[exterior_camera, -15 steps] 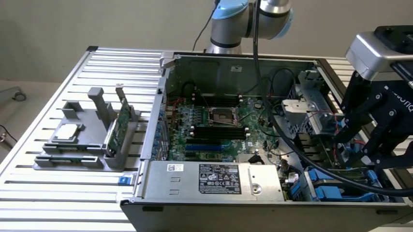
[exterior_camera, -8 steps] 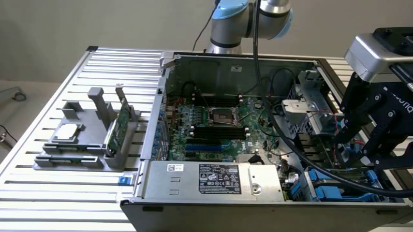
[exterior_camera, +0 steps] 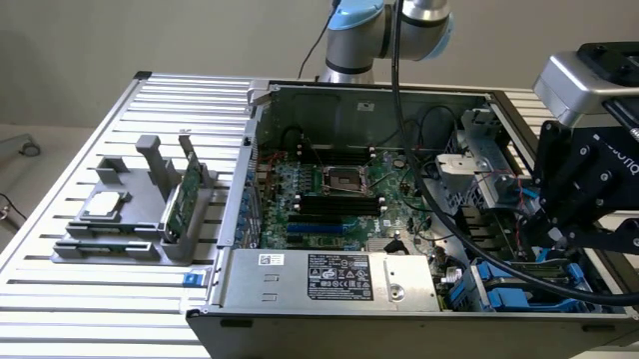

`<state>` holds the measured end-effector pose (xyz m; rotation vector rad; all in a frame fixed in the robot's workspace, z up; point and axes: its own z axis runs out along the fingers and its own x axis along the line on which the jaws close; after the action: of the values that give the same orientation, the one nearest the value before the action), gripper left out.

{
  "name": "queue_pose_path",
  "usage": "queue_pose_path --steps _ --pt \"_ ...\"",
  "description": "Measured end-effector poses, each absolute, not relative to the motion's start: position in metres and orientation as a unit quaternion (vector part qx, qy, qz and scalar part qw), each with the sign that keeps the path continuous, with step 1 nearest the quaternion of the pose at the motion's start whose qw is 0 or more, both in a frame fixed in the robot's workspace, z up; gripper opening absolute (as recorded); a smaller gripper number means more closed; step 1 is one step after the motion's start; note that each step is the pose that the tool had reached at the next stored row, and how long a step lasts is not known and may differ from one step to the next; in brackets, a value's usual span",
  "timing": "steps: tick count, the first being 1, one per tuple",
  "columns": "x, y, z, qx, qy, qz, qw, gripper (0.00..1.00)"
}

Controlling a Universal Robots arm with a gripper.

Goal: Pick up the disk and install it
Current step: 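Insert the disk into the insertion slot, then insert the first disk wire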

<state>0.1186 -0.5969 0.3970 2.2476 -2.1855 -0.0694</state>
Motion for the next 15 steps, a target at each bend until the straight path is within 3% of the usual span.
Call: queue_pose_path --steps 3,15 --pt "0.1186 -0.5969 0.397 0.717 -0.697 -0.022 0.003 0.11" --pt "0.1186 -0.5969 0.397 0.717 -0.697 -0.022 0.003 0.11"
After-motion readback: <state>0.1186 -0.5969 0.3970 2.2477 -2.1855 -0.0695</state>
